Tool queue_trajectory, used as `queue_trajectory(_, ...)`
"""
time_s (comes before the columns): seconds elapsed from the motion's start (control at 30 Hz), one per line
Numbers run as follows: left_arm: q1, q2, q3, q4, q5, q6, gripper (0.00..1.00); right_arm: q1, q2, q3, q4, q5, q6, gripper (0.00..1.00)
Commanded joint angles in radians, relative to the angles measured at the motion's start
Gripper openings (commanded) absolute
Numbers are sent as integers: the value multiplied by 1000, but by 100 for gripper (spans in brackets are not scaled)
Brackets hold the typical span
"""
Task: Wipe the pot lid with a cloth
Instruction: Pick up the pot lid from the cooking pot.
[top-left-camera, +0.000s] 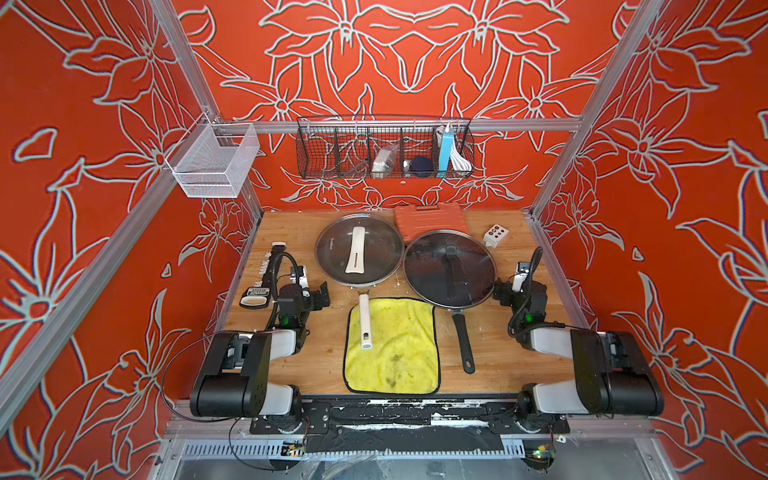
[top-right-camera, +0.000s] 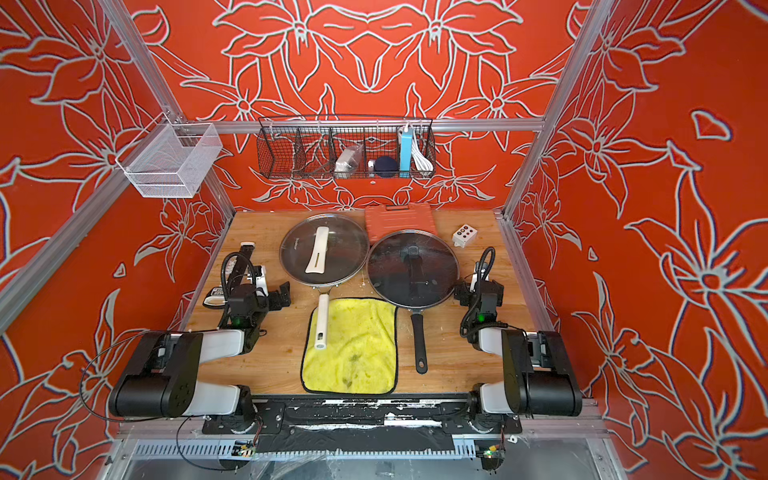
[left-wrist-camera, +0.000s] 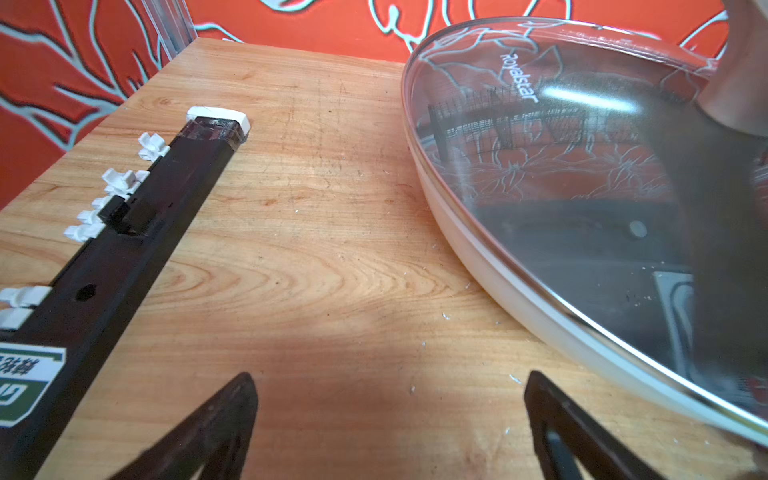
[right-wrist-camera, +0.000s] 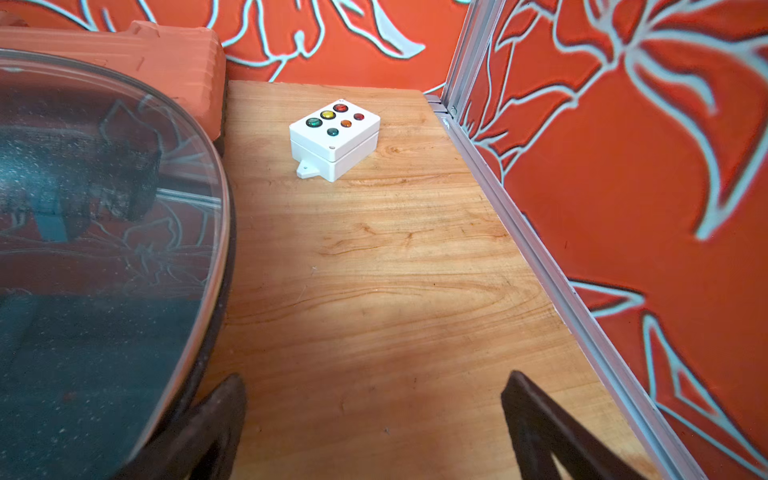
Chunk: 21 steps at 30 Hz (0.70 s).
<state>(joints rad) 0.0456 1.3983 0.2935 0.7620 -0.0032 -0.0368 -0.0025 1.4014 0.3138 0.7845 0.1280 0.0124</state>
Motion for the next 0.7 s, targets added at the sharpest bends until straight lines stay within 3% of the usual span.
queue_trajectory(0.0, -4, 9, 22, 3, -6, 18, 100, 26, 10, 24, -16, -89, -28, 97)
queue_trajectory(0.67, -1, 9, 21, 3, 2, 17, 100, 27, 5, 18, -8, -87, -26, 97)
